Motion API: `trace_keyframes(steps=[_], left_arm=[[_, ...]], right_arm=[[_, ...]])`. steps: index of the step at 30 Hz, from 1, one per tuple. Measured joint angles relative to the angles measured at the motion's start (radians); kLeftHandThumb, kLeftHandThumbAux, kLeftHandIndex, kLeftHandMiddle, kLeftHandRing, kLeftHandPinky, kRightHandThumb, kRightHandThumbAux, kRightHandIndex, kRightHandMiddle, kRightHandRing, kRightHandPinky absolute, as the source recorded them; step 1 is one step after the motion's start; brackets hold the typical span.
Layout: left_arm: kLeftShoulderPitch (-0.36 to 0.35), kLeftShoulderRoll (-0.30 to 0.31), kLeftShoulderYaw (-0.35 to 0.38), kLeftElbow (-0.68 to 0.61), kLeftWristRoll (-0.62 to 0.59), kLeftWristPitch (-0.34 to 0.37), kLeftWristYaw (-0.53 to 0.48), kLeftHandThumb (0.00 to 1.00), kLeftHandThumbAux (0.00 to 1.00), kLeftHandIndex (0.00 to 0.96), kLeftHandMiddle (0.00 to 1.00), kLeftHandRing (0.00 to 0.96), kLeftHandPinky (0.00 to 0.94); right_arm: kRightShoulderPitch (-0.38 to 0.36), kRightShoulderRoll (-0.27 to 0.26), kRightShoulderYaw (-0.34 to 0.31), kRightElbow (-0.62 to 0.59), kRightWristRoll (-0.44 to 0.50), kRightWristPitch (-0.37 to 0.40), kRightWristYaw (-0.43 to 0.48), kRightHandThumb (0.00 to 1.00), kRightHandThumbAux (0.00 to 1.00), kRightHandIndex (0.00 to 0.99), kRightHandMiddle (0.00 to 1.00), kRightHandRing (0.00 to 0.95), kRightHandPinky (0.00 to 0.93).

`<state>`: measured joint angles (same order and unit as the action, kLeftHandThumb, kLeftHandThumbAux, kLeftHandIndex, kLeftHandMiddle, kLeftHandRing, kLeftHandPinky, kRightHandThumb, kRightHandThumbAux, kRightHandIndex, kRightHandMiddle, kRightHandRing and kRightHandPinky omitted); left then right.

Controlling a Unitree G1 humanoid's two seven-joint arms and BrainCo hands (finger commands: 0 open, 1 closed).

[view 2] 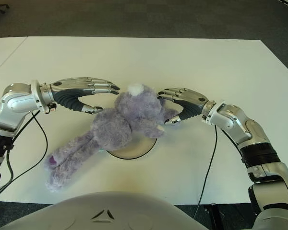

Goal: Put the doll into the plate.

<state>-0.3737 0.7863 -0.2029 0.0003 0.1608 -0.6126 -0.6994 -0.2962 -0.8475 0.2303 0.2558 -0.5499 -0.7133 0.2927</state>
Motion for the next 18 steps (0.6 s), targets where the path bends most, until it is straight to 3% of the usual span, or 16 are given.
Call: trace_keyframes(steps=[18], left_arm=[[-0.005,-0.045,0.032,0.039,-0.026,0.054,0.001,0.334,0.317,0.0,0.0,0.0,0.0]], right_arm=[[-0.007,-0.016,0.001,0.032,0.012,-0.006,0.083,0.152,0.34,0.0,0.0,0.0,0.0]])
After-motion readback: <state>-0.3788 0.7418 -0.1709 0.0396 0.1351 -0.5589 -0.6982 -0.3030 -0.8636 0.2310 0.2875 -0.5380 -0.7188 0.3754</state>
